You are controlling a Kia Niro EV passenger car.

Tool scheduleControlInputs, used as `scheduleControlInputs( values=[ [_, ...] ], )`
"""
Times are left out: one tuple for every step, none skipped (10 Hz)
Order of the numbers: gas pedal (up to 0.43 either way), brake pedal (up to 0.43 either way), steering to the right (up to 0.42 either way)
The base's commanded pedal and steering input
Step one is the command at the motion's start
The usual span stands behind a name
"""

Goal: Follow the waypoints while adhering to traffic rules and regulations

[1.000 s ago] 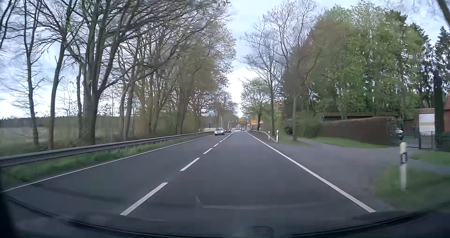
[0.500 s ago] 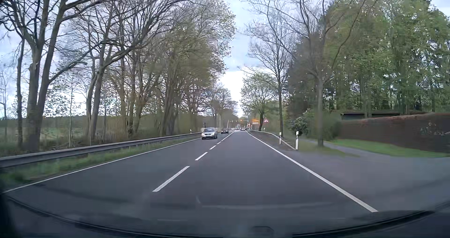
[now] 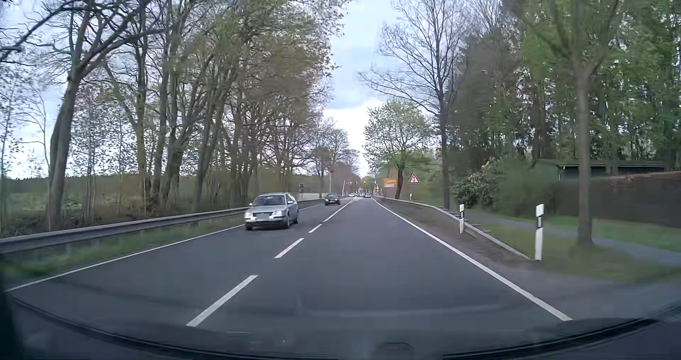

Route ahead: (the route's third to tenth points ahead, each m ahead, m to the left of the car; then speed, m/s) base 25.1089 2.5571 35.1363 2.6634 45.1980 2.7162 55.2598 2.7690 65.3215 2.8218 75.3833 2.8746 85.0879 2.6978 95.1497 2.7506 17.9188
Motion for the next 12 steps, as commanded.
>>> scheduleControlInputs(
  values=[
    [0.0, 0.0, -0.001],
    [0.0, 0.0, -0.001],
    [0.0, 0.0, -0.001],
    [0.0, 0.0, -0.001],
    [0.0, 0.0, -0.001],
    [0.0, 0.0, -0.001],
    [0.0, 0.0, -0.001],
    [0.0, 0.0, 0.0],
    [0.0, 0.0, 0.001],
    [0.0, 0.0, 0.001],
    [0.0, 0.0, 0.001],
    [0.0, 0.0, 0.0]
  ],
)
